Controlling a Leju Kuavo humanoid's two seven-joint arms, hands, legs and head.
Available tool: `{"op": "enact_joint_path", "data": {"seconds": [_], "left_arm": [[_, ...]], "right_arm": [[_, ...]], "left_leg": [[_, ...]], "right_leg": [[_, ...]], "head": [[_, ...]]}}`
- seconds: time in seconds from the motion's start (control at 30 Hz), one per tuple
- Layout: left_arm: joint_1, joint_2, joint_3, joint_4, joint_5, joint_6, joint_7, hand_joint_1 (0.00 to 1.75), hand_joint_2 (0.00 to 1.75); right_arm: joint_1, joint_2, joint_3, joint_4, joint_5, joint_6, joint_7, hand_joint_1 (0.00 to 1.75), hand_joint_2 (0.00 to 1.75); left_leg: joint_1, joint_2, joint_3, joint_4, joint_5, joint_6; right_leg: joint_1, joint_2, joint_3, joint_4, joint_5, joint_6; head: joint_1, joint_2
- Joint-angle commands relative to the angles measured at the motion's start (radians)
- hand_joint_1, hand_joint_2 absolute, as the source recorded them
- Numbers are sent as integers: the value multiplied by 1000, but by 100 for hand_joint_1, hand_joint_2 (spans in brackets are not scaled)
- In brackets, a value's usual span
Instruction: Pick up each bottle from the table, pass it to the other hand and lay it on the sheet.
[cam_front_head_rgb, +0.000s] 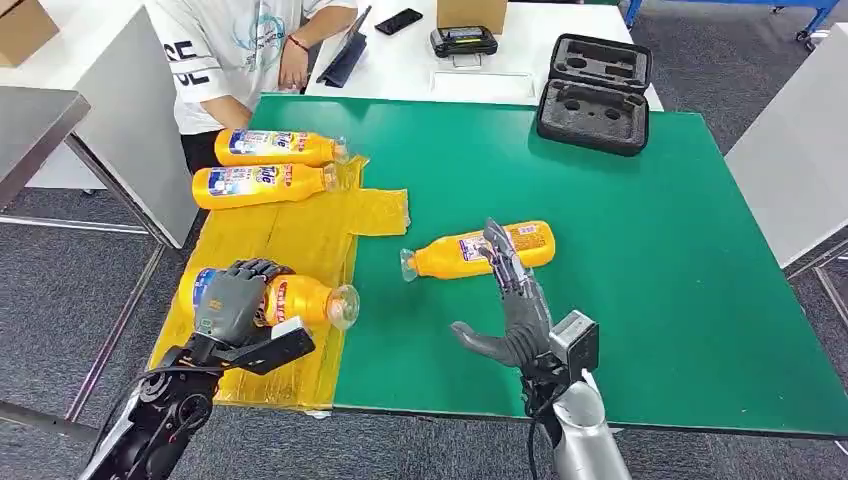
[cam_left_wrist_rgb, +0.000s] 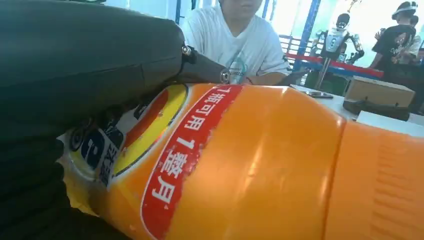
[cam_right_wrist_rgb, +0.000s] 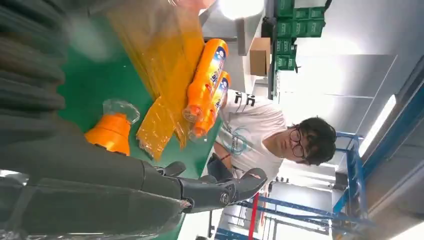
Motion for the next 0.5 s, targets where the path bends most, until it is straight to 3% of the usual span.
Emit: {"op": "enact_joint_path", "data": {"seconds": [0.03,0.5], "left_arm": [[-42,13,-31,59,-1,-2,2,175,175],[-42,13,-31,59,-1,-2,2,175,175]], "right_arm": [[-19,3,-18,19,-1,1,0,0,175],[-19,3,-18,19,-1,1,0,0,175]], "left_leg": [[1,0,3,-1,-1,-1],[1,-1,5,0,-2,-2]], "right_leg": [[1,0,3,-1,-1,-1],[1,-1,5,-1,-2,-2]], "head": [[0,0],[0,0]]}}
